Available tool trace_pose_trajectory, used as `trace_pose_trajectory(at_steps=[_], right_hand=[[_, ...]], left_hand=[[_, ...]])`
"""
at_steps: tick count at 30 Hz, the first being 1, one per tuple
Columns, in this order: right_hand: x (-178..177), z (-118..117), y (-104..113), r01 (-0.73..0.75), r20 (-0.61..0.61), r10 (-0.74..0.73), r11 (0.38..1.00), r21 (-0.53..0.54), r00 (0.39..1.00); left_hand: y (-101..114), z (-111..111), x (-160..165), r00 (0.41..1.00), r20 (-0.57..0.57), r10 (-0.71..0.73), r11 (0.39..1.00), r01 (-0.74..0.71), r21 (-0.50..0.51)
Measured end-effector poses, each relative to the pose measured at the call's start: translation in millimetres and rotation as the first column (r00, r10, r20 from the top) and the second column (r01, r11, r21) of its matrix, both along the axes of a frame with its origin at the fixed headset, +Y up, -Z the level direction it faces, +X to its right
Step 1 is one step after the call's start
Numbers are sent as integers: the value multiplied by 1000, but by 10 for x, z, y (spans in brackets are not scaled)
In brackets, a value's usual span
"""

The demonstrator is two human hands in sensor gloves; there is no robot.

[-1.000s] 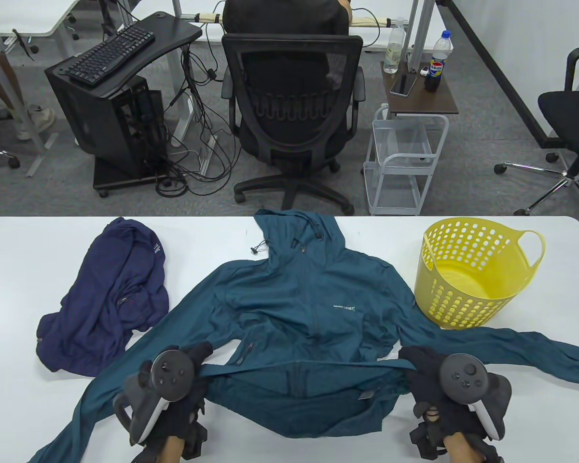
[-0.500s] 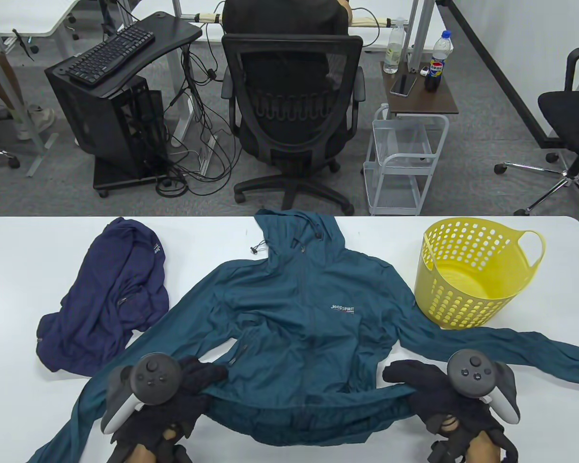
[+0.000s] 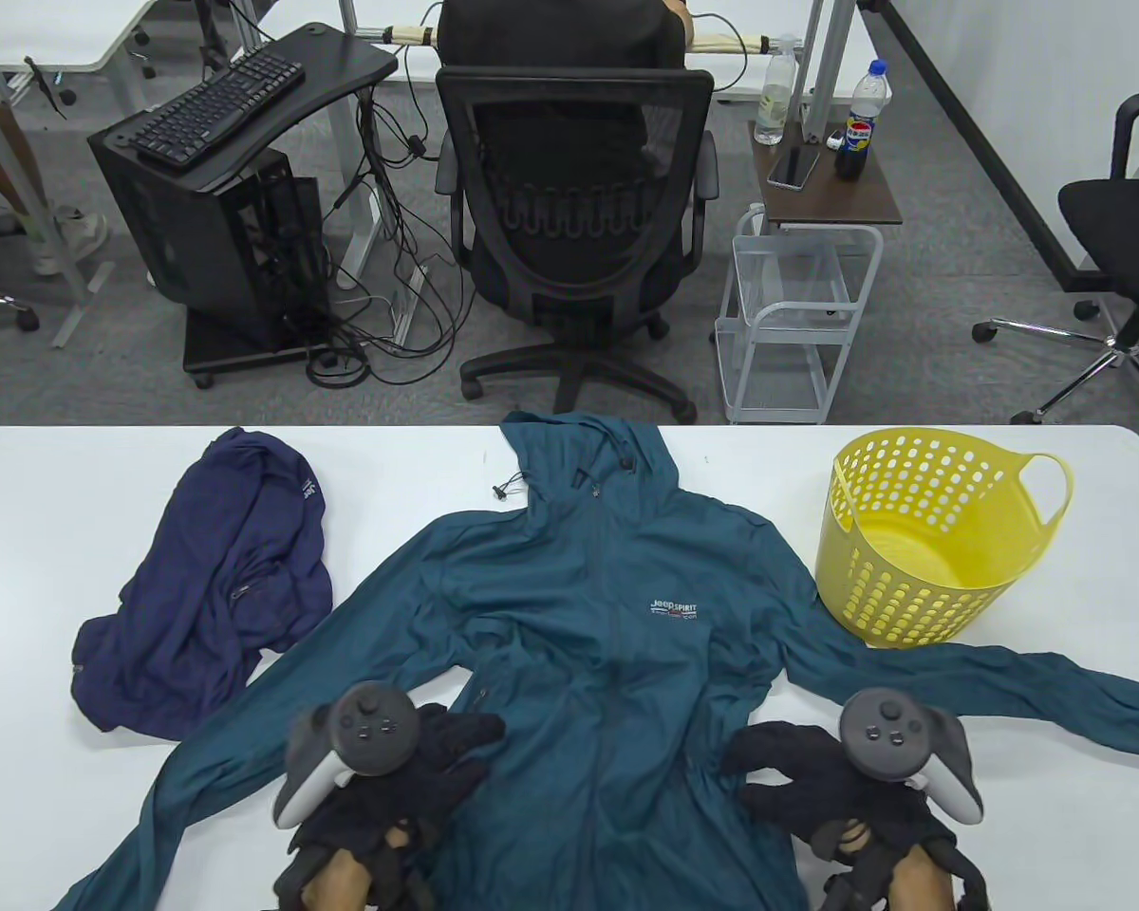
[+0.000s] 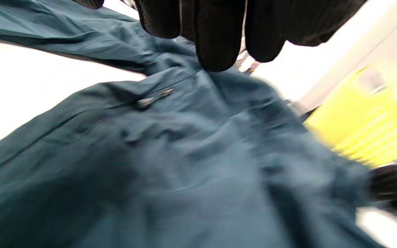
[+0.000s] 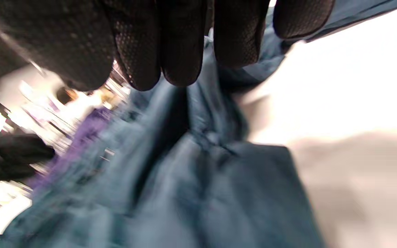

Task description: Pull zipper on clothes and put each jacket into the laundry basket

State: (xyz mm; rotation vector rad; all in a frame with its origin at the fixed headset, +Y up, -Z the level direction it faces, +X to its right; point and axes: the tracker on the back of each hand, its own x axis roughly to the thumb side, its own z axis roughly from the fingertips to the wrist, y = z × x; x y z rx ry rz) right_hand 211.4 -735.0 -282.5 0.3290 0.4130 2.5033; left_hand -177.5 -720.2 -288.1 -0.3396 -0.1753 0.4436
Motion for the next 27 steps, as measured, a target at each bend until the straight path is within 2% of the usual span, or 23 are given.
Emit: trace_pose_trajectory(at_steps=[3, 6, 7, 8, 9, 10, 12, 14, 17, 19, 21, 22, 23, 26, 27], right_hand=[[-280, -20, -165, -141, -52, 142, 990, 16, 989], [-404, -27, -289, -280, -54, 279, 960, -2, 959], [-406, -31, -319, -366, -47, 365, 930, -22, 930], [-395, -31, -324, -391, -42, 390, 920, -32, 920], [-351, -30, -320, -412, 0, 413, 910, -54, 911], [-298, -27, -313, -427, 51, 432, 901, -82, 901], [-180, -16, -293, -463, 101, 479, 875, -142, 872], [-102, 29, -254, -459, 106, 482, 869, -186, 870], [-122, 183, -182, -471, 54, 490, 859, -202, 870], [-211, 318, -131, -506, 9, 514, 847, -165, 858], [-303, 420, -82, -554, -26, 555, 824, -119, 831], [-337, 444, -44, -559, -36, 558, 823, -105, 829], [-358, 442, 21, -529, -18, 530, 845, -77, 848], [-365, 329, 195, -473, 75, 471, 881, 5, 879], [-368, 239, 248, -457, 128, 448, 888, 47, 885]], left_hand=[[-263, -85, 229, 974, 22, -224, 972, 225, -62], [-466, -138, 321, 957, 46, -286, 951, 289, -105], [-539, -148, 335, 949, 61, -308, 938, 314, -149], [-577, -152, 337, 943, 68, -326, 927, 332, -176], [-635, -147, 338, 916, 88, -392, 881, 401, -250], [-626, -133, 336, 895, 105, -434, 852, 446, -274], [-550, -87, 332, 878, 39, -476, 844, 469, -260], [-463, -29, 337, 867, 9, -499, 835, 483, -265], [-264, 66, 377, 877, 5, -480, 854, 469, -224], [-135, 117, 402, 884, -3, -468, 865, 458, -205], [-72, 129, 401, 884, -7, -467, 859, 452, -242], [-26, 112, 403, 895, -24, -446, 878, 432, -204], [30, 67, 398, 901, -51, -430, 895, 418, -159], [116, -39, 389, 927, -138, -348, 934, 329, -141], [124, -117, 398, 939, -163, -303, 953, 295, -73]])
